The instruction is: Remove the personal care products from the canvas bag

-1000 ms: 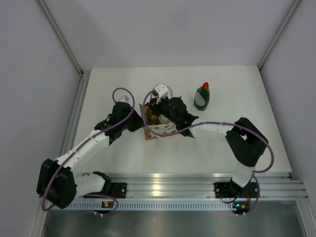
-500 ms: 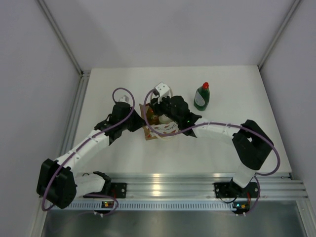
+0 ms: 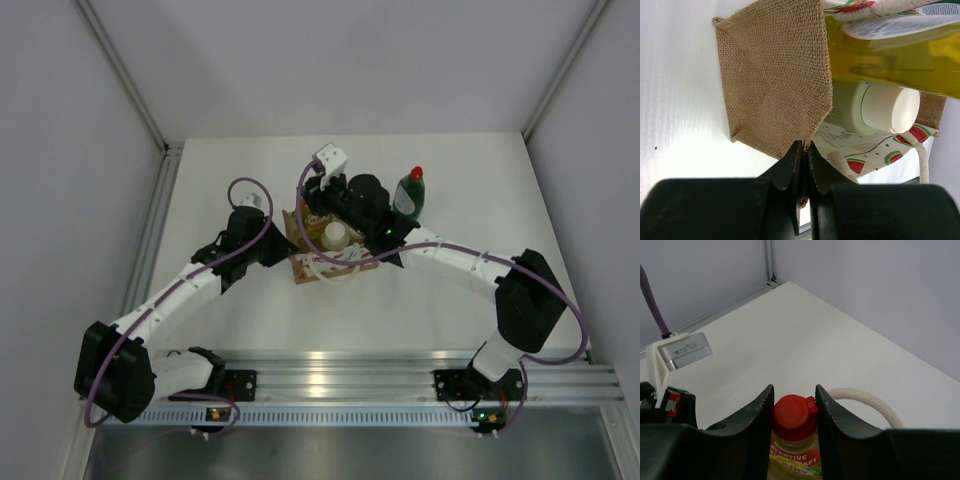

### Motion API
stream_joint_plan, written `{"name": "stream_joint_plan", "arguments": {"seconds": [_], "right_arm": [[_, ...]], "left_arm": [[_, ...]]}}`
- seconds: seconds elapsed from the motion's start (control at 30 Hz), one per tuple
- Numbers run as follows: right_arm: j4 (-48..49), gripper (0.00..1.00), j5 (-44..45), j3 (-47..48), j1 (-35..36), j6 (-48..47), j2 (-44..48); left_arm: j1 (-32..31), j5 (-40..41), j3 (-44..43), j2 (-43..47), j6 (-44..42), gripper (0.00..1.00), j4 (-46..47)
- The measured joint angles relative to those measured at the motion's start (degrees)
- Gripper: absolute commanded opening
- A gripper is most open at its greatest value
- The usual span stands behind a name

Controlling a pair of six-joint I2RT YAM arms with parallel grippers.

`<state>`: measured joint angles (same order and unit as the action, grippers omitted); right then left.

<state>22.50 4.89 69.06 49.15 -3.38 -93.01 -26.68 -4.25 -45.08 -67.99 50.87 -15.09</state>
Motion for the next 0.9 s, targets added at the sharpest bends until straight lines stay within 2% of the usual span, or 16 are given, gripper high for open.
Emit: {"name": "stream_joint_plan", "arguments": {"seconds": [0.33, 0.7, 0.9], "right_arm": [[-9.92, 0.0, 0.09, 9.7, 0.0, -0.09, 3.23], [-14.32, 0.0, 0.04, 10.99, -1.68, 0.46, 10.16], [-18.1, 0.0, 1.38, 10.99, -7.1, 2.6, 14.29]], "left_arm": [[0.0, 0.24, 0.0, 0.33, -0.02, 0.08, -0.35], [0.0, 0.22, 0.13, 0.79, -0.02, 0.08, -0.55], [0.0, 0.2, 0.44, 1.38, -0.02, 0.08, -0.7]]}}
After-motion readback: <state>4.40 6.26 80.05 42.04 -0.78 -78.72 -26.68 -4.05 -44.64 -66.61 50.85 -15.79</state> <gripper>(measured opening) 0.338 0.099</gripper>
